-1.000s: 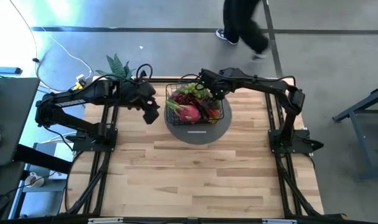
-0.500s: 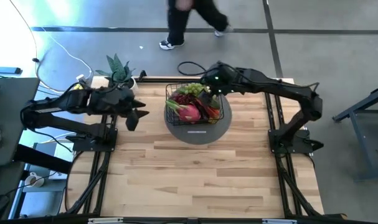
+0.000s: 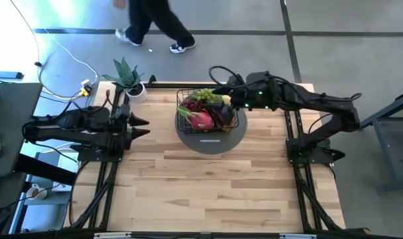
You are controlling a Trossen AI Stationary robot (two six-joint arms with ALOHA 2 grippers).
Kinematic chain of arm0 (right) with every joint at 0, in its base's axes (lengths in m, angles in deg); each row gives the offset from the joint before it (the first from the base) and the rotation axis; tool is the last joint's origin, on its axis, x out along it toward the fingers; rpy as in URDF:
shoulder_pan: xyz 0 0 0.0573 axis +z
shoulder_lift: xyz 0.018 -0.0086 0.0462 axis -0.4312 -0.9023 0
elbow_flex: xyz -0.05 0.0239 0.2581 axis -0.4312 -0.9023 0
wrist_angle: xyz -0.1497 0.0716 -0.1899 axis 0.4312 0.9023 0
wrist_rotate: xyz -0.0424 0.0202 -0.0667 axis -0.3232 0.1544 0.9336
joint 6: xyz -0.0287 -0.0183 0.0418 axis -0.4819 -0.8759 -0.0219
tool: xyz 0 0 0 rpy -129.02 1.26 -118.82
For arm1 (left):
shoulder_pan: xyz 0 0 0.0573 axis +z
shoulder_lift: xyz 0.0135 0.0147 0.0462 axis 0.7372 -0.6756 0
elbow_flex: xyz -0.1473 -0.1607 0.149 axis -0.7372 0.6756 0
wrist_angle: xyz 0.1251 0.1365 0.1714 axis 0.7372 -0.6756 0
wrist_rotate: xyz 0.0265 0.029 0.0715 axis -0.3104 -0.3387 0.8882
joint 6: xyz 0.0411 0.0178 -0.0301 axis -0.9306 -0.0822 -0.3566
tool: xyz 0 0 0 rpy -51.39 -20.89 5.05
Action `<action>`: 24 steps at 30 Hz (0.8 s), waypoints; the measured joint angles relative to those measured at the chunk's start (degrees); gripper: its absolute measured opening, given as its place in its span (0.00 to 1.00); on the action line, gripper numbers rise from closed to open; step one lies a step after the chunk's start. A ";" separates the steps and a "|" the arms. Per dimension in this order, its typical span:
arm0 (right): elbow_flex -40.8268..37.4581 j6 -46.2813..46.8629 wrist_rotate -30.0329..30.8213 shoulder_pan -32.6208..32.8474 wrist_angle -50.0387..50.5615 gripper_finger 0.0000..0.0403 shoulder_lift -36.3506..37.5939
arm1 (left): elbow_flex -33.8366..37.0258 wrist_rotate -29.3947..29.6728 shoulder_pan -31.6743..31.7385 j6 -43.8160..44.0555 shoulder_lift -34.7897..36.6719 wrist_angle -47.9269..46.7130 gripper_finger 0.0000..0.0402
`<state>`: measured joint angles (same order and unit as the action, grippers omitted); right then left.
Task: Build produce basket
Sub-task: Return to Home Position
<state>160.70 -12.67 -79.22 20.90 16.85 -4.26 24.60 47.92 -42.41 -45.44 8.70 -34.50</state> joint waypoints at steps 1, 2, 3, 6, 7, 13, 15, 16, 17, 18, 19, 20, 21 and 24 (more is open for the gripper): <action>0.00 1.95 -0.35 0.46 0.51 0.71 0.43 | 1.09 -0.01 -0.16 -0.07 1.51 0.24 0.49; 0.00 4.02 -0.49 0.94 0.52 0.71 0.77 | 2.16 -0.01 -0.33 -0.13 3.09 0.48 0.49; 0.00 5.62 -0.67 1.47 0.49 0.71 1.21 | 3.23 0.00 -0.50 -0.19 4.72 0.59 0.49; 0.00 7.04 -1.16 3.05 0.48 0.71 2.28 | 6.64 0.40 -0.99 -0.53 10.07 0.94 0.49; 0.00 6.95 -1.13 3.47 0.38 0.71 2.62 | 7.96 0.39 -1.13 -0.86 12.00 1.31 0.49; 0.00 6.00 3.04 5.23 -1.60 0.71 4.82 | 15.25 -0.13 -1.76 -1.91 23.62 6.59 0.49; 0.00 5.68 3.23 5.48 -1.92 0.71 5.51 | 16.70 -0.56 -1.77 -2.86 25.55 9.06 0.49; 0.00 5.67 3.21 5.47 -2.26 0.71 5.94 | 17.28 -0.69 -1.77 -3.32 25.39 9.79 0.49; 0.00 5.71 3.21 5.47 -2.12 0.71 6.38 | 17.65 -0.69 -1.77 -3.78 25.36 8.46 0.49; 0.00 5.66 3.21 5.49 -2.08 0.71 6.86 | 17.90 -0.90 -1.77 -4.28 25.27 8.81 0.49; 0.00 5.39 3.21 5.48 -2.05 0.71 7.52 | 18.47 -0.99 -1.77 -5.04 24.87 11.69 0.49; 0.00 4.65 3.23 5.47 -2.06 0.71 8.10 | 19.61 -1.16 -1.77 -5.65 24.55 14.07 0.49; 0.00 3.62 3.25 5.47 -2.11 0.71 8.75 | 21.03 -1.32 -1.77 -5.98 24.79 14.45 0.49; 0.00 0.72 3.21 5.47 -1.75 0.71 11.03 | 24.83 -3.20 -1.77 -6.62 25.43 21.29 0.49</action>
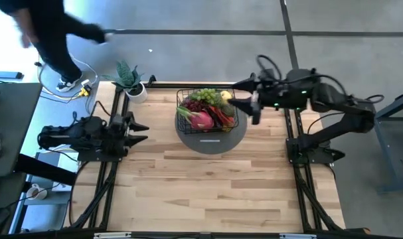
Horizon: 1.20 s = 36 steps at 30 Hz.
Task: Build produce basket
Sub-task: Return to Home Position
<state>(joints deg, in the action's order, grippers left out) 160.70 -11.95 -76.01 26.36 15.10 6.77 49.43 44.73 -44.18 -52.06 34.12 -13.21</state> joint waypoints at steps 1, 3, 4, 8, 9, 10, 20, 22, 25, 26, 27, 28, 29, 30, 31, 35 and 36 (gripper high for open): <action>0.00 -0.89 -0.02 0.03 0.30 0.71 0.84 | 1.38 -0.42 0.00 0.03 0.08 2.27 0.48; 0.00 -2.84 0.01 0.31 1.29 0.71 2.66 | 4.53 -1.84 0.00 0.58 -0.02 5.05 0.48; 0.00 -3.65 0.18 0.48 2.12 0.71 3.55 | 5.81 -2.42 0.00 0.83 -0.06 7.12 0.47; -1.03 -5.32 2.50 1.89 6.18 0.71 7.27 | 10.78 -2.81 0.00 2.10 -0.02 13.57 0.44; -2.36 -5.62 3.13 2.33 6.43 0.71 8.55 | 11.94 -2.97 0.01 2.39 -0.04 15.00 0.44; -3.96 -6.09 3.69 2.73 6.45 0.71 10.06 | 13.06 -3.04 0.04 2.66 -0.01 16.94 0.43; -30.00 -5.22 5.63 3.85 -4.49 0.71 31.31 | 13.29 -1.99 0.07 2.96 -0.77 16.02 0.38; -35.58 -6.16 5.88 3.87 -7.13 0.71 35.38 | 13.29 -1.94 0.07 2.96 -0.77 16.03 0.38; -42.98 -6.62 5.90 3.85 -8.99 0.71 40.83 | 13.29 -1.66 0.07 2.80 -0.77 16.02 0.38; -45.14 -6.62 5.90 3.85 -9.40 0.71 42.44 | 13.29 -1.46 0.07 2.52 -0.77 16.02 0.38; -47.31 -6.63 5.90 3.85 -9.72 0.71 44.03 | 13.29 -1.26 0.07 2.06 -0.77 16.02 0.38; -49.48 -6.75 5.90 3.85 -9.88 0.71 45.61 | 13.29 -1.12 0.07 1.63 -0.77 16.03 0.38; -51.64 -6.99 5.92 3.85 -10.18 0.71 47.09 | 13.29 -1.08 0.07 1.46 -0.77 16.02 0.38; -53.76 -7.21 5.92 3.85 -10.69 0.71 48.50 | 13.29 -1.08 0.07 1.46 -0.77 16.02 0.38; -55.88 -7.42 5.90 3.85 -11.10 0.71 49.84 | 13.29 -1.08 0.07 1.46 -0.77 16.04 0.38; -64.32 -8.36 5.97 3.82 -13.81 0.71 54.97 | 13.29 -1.06 0.07 1.46 -0.77 16.04 0.38; -66.43 -8.97 6.01 3.73 -14.60 0.71 56.22 | 13.29 -1.03 0.07 1.46 -0.77 16.04 0.38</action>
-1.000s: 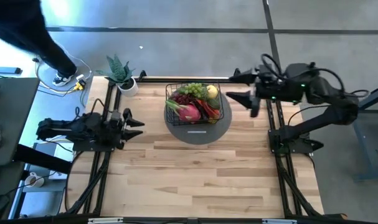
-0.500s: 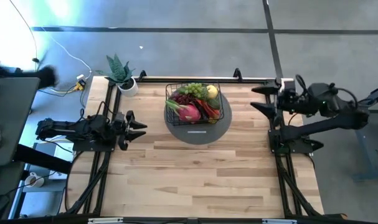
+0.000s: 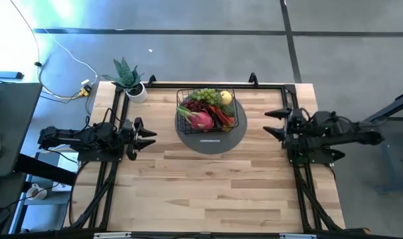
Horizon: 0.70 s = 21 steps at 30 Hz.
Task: Build produce basket
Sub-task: Return to Home Position
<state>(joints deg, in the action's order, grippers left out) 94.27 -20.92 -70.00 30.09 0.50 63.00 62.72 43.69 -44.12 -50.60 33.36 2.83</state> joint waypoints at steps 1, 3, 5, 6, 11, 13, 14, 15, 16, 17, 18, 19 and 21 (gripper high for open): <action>-2.13 -0.23 0.08 -0.05 -0.75 0.71 1.32 | 0.00 0.00 0.00 0.00 0.00 0.00 0.38; -6.04 -0.42 0.34 -0.04 -2.91 0.71 3.99 | 0.00 0.05 0.00 0.00 0.00 0.00 0.38; -9.32 -0.42 0.50 -0.04 -4.50 0.71 6.72 | 0.00 0.11 0.00 0.00 0.00 -0.01 0.38; -10.68 -0.42 0.52 -0.04 -5.03 0.71 7.99 | 0.00 0.11 0.00 0.00 0.00 -0.02 0.38; -16.51 -0.62 0.53 -0.04 -5.59 0.71 13.87 | 0.00 0.11 0.00 0.00 0.00 0.00 0.38; -18.37 -0.62 0.66 -0.04 -6.60 0.71 14.90 | 0.00 0.11 0.00 0.00 0.00 0.00 0.38; -19.07 -0.64 1.19 -0.04 -6.98 0.71 14.85 | 0.00 0.11 0.00 0.00 0.00 0.00 0.38; -19.61 -0.62 1.81 -0.04 -6.89 0.71 14.60 | 0.00 0.11 0.00 0.00 0.00 0.00 0.38; -20.04 -0.58 2.56 -0.04 -7.07 0.71 14.32 | 0.00 0.11 0.00 0.00 0.00 0.02 0.38; -20.52 -0.40 3.21 -0.04 -7.17 0.71 14.30 | 0.00 0.13 0.00 0.00 0.00 0.02 0.38; -21.02 -0.16 3.43 -0.04 -7.11 0.71 14.32 | 0.00 0.11 0.00 0.00 0.00 0.02 0.38; -21.40 -0.14 3.54 -0.04 -7.18 0.71 14.32 | 0.00 0.13 0.00 0.00 0.00 0.04 0.38; -22.28 0.32 3.75 -0.04 -7.34 0.71 14.35 | 0.00 0.12 0.00 0.00 -0.02 0.02 0.38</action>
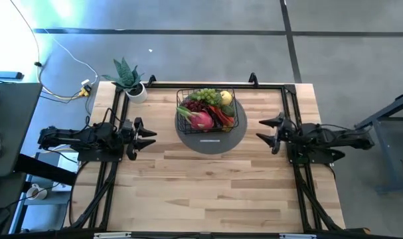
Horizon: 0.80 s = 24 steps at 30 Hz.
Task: Build produce basket
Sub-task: Return to Home Position
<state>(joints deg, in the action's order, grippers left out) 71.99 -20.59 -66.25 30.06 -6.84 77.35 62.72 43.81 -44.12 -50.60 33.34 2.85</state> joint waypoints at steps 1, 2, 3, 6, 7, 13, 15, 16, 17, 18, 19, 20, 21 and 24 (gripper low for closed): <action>-0.50 0.66 0.42 0.00 0.05 0.71 0.02 | -0.02 0.02 0.01 0.00 0.01 0.01 0.38; -0.97 1.16 0.94 0.00 0.07 0.71 0.01 | -0.01 0.02 0.00 0.00 0.00 0.01 0.38; -1.07 1.92 1.25 -0.02 -0.19 0.71 -0.10 | -0.02 0.02 0.00 0.00 0.01 0.00 0.38; -1.09 2.59 1.61 -0.02 -0.23 0.71 -0.08 | -0.02 0.02 0.01 0.00 0.00 0.01 0.38; -1.09 3.09 1.63 -0.02 -0.19 0.71 -0.08 | -0.02 0.02 0.02 0.00 -0.01 0.00 0.38; -1.09 6.59 0.52 0.02 -0.08 0.71 -0.63 | -0.02 0.01 0.02 0.00 -0.01 0.00 0.38; -1.09 7.94 0.51 0.02 -0.06 0.71 -0.65 | -0.02 -0.01 0.00 0.00 0.01 0.02 0.38; -1.09 8.69 0.50 0.02 -0.04 0.71 -0.65 | -0.02 -0.01 0.01 0.00 -0.01 0.00 0.38; -1.09 9.12 0.50 0.02 -0.04 0.71 -0.65 | -0.02 -0.01 0.02 0.00 -0.01 0.00 0.38; -1.09 9.92 0.47 0.02 -0.04 0.71 -0.65 | -0.02 -0.01 0.01 0.00 0.00 0.01 0.38; -1.09 10.25 0.42 0.02 -0.02 0.71 -0.65 | -0.02 -0.01 0.02 0.00 0.01 0.00 0.38; -1.09 10.71 0.36 0.02 -0.01 0.71 -0.65 | -0.02 -0.01 0.02 0.00 0.01 0.00 0.38; -1.09 11.31 0.34 0.02 -0.02 0.71 -0.65 | -0.02 -0.01 0.01 0.00 0.01 0.01 0.38; -1.09 11.53 0.36 0.02 0.00 0.71 -0.65 | -0.02 -0.01 0.00 0.00 0.01 0.00 0.38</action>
<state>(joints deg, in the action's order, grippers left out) 70.89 -9.07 -65.89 30.08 -6.84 76.70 62.70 43.80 -44.12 -50.60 33.35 2.85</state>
